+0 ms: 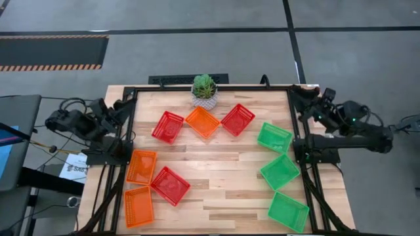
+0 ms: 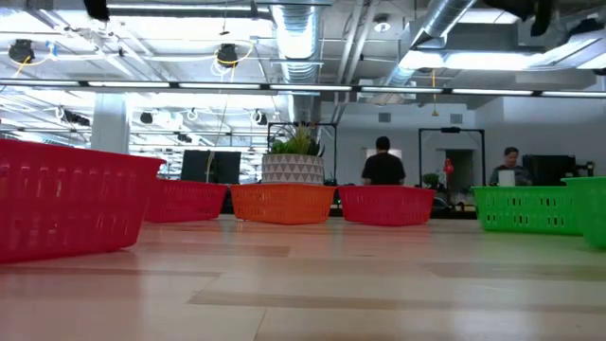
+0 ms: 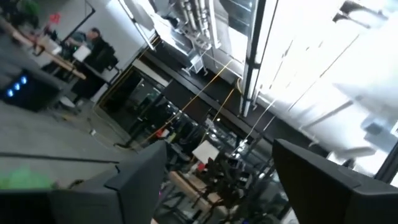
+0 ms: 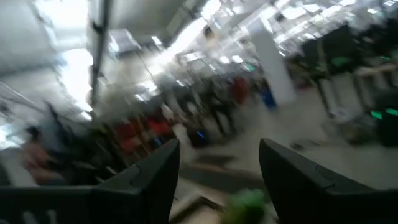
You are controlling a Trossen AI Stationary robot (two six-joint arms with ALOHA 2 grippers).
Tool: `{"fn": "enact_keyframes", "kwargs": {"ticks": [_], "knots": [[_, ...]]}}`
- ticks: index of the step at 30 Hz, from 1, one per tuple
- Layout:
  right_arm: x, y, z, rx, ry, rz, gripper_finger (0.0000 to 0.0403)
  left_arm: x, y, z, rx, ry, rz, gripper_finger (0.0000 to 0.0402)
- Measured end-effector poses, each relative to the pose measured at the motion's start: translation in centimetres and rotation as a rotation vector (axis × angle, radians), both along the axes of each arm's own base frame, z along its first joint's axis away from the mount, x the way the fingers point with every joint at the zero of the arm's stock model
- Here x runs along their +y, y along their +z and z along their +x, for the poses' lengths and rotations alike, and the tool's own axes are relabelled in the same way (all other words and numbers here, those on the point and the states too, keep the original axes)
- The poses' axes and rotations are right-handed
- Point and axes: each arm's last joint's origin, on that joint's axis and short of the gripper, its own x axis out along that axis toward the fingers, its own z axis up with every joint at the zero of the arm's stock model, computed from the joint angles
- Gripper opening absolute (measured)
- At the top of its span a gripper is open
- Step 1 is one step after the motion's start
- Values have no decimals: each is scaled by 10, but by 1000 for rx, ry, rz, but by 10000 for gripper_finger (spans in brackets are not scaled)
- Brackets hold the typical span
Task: Stack baskets by color
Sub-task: Stack the middle green bin into the top green bin
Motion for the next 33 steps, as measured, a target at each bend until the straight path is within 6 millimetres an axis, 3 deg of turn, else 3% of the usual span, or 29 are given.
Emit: {"fn": "enact_keyframes", "kwargs": {"ticks": [4,10,17,22,33], "knots": [[-1,22,9,224,-16,31,244,-3,25,7,64,7,34,303],[-3,55,30,418,-30,119,244,-2,58,8,172,7,-18,300],[-5,78,52,644,-44,223,244,-1,75,6,303,17,-114,297],[-4,73,72,872,21,339,244,-3,71,11,403,-1,-178,297],[14,34,102,1281,265,716,244,-11,59,35,518,-124,-241,297]]}}
